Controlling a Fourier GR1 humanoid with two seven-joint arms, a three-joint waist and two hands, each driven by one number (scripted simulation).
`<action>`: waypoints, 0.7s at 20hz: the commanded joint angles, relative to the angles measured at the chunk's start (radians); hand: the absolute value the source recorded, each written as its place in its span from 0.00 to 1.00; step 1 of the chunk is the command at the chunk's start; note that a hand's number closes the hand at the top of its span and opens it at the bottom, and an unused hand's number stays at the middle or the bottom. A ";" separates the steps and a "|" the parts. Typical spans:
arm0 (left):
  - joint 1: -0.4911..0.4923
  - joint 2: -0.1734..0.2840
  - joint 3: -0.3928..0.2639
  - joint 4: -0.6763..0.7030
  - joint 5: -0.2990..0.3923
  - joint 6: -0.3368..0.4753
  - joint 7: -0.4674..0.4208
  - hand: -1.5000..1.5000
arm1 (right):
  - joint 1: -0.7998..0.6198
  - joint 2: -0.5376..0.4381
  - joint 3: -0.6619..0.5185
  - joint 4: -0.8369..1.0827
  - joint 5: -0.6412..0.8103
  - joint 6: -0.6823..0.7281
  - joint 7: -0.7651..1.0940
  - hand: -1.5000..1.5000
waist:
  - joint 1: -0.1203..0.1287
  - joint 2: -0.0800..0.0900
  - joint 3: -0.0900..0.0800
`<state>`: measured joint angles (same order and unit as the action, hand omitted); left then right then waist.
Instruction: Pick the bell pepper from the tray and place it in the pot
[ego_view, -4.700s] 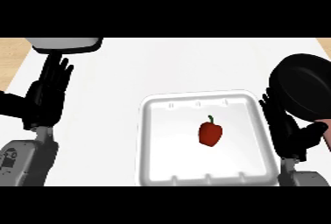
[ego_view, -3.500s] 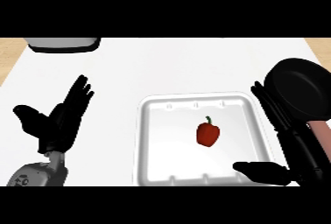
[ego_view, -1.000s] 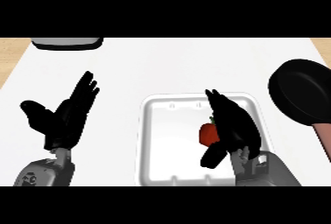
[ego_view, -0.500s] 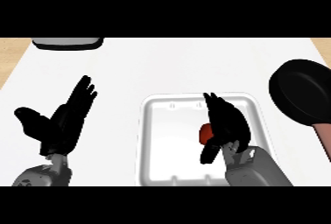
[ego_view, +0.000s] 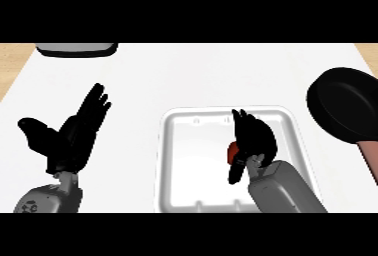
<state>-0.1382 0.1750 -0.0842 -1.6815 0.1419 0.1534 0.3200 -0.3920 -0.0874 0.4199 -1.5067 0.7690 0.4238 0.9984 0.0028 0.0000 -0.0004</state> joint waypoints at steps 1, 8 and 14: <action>0.000 -0.021 -0.001 0.029 -0.024 0.003 -0.016 0.50 | 0.024 -0.003 -0.024 0.019 0.022 0.047 0.043 0.00 | -0.003 0.000 0.000; -0.028 -0.008 0.032 -0.067 -0.009 -0.002 0.095 0.50 | 0.012 0.013 -0.042 0.065 0.057 -0.050 -0.182 1.00 | 0.001 0.000 0.001; 0.014 -0.053 0.026 0.038 -0.053 -0.038 -0.039 0.50 | -0.039 0.080 -0.056 0.118 0.142 -0.041 -0.174 1.00 | 0.000 0.000 0.000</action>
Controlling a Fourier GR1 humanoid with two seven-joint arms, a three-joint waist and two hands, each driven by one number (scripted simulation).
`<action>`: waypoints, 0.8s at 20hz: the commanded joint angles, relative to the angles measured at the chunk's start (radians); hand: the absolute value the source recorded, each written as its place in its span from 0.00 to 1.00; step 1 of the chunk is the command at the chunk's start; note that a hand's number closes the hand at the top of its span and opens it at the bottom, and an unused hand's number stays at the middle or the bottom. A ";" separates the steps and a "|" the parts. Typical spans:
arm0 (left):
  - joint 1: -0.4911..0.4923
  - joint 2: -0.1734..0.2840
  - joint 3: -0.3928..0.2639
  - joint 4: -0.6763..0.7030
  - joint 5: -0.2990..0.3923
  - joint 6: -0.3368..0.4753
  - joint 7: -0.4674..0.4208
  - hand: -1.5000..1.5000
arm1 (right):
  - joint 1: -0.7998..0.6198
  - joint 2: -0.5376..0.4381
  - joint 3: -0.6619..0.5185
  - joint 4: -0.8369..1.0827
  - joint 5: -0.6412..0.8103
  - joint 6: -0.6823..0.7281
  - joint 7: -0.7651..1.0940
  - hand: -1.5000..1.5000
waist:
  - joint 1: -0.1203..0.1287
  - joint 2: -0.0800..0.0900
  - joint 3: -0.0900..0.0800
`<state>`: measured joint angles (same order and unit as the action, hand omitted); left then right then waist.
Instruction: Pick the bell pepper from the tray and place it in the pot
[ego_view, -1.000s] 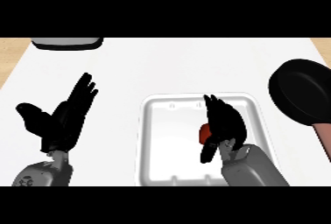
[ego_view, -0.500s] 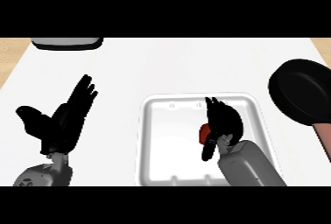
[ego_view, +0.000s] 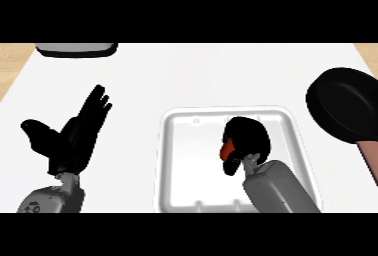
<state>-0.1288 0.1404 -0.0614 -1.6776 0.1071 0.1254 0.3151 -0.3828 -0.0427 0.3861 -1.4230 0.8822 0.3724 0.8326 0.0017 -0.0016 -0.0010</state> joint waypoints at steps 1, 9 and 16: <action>0.038 -0.036 -0.020 -0.027 -0.039 0.016 -0.002 0.50 | 0.058 -0.013 0.003 -0.060 0.033 0.020 -0.039 1.00 | -0.001 0.001 0.001; 0.032 0.015 0.068 -0.044 0.000 0.025 0.023 0.50 | 0.239 -0.443 -0.453 -0.199 -0.182 0.052 -0.244 1.00 | -0.107 -0.012 0.006; 0.023 0.003 0.032 -0.070 -0.005 0.010 0.037 0.50 | 0.414 -0.714 -0.798 -0.150 -0.253 -0.020 -0.519 1.00 | -0.049 -0.005 0.003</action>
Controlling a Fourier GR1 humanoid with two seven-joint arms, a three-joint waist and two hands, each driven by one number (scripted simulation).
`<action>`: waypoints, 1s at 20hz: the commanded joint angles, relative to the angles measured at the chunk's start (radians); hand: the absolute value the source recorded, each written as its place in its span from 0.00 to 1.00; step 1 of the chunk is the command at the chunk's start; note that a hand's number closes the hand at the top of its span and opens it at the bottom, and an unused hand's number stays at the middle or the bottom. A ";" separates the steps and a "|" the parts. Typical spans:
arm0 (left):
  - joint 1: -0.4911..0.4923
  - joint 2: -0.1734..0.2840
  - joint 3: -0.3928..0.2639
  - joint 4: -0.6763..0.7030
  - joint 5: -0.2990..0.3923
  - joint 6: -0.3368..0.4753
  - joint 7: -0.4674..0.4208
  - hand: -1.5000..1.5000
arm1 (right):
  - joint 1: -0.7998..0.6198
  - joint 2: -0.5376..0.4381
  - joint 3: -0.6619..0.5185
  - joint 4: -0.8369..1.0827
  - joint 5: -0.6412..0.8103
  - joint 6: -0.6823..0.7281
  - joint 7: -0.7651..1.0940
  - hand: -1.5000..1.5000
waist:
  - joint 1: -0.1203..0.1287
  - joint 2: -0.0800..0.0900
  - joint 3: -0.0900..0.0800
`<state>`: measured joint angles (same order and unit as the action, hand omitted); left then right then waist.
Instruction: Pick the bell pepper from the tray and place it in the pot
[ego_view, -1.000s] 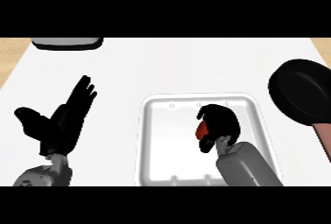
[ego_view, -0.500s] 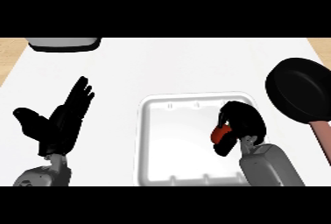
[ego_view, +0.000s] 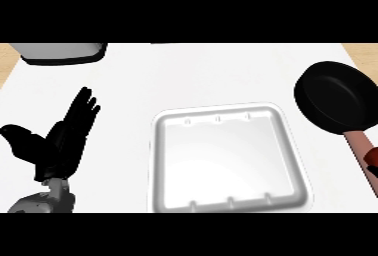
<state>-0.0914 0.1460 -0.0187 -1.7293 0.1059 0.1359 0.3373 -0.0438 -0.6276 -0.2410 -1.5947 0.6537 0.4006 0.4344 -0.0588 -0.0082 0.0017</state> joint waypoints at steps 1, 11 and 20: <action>-0.002 0.002 -0.010 -0.019 0.000 -0.008 0.023 0.50 | 0.112 -0.116 -0.191 -0.013 -0.008 -0.093 -0.131 1.00 | 0.018 0.002 -0.001; -0.050 -0.008 -0.007 0.015 -0.005 -0.003 0.055 0.50 | 0.120 -0.267 -0.573 -0.185 -0.267 0.054 -0.265 1.00 | 0.024 0.001 -0.003; -0.009 -0.011 -0.006 0.040 0.005 -0.055 -0.024 0.50 | -0.117 -0.343 -0.583 -0.224 -0.443 0.118 -0.138 1.00 | 0.065 0.008 -0.003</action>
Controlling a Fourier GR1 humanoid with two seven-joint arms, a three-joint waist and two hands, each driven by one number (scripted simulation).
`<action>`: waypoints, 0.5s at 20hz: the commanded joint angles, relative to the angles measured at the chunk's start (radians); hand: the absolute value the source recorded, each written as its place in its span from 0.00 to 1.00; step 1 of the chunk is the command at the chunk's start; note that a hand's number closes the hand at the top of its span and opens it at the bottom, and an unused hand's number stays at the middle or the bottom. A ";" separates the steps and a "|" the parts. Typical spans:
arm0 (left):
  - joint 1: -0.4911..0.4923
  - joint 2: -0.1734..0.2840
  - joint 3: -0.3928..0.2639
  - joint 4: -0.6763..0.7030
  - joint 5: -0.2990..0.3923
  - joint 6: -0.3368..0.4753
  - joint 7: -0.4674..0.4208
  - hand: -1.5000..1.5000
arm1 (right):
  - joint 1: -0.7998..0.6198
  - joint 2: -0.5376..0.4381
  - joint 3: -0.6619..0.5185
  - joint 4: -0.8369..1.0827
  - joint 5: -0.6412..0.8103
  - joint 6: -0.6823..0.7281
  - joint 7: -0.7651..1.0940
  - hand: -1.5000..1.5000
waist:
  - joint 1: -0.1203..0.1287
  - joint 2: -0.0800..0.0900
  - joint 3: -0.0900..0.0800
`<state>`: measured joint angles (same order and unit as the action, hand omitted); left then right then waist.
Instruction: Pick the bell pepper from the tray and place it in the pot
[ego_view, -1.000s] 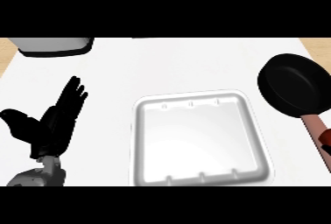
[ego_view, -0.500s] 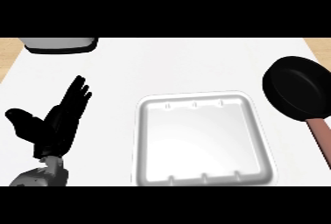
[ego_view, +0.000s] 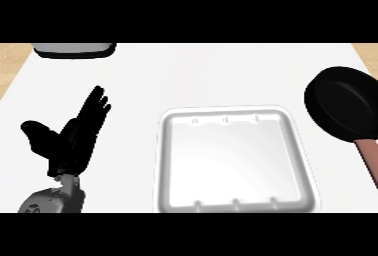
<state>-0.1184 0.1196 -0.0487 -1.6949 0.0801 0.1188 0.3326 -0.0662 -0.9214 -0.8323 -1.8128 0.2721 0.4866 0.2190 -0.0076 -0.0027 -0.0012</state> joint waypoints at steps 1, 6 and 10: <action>-0.046 0.018 0.022 -0.014 0.019 -0.016 0.045 0.50 | -0.158 -0.076 0.043 -0.007 -0.097 0.041 0.152 1.00 | 0.019 0.003 0.000; -0.064 -0.014 0.003 0.052 -0.005 -0.016 -0.002 0.50 | -0.291 -0.108 0.216 0.156 -0.053 -0.037 0.193 1.00 | 0.031 0.008 0.000; -0.004 -0.026 -0.015 0.007 -0.014 -0.019 -0.008 0.50 | -0.394 -0.146 0.318 0.280 -0.007 -0.072 0.219 1.00 | 0.032 0.007 0.001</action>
<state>-0.1495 0.1136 -0.0405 -1.6703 0.0836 0.0939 0.3315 -0.3620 -1.0386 -0.6216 -1.6432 0.2219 0.4627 0.4196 0.0179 0.0030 -0.0013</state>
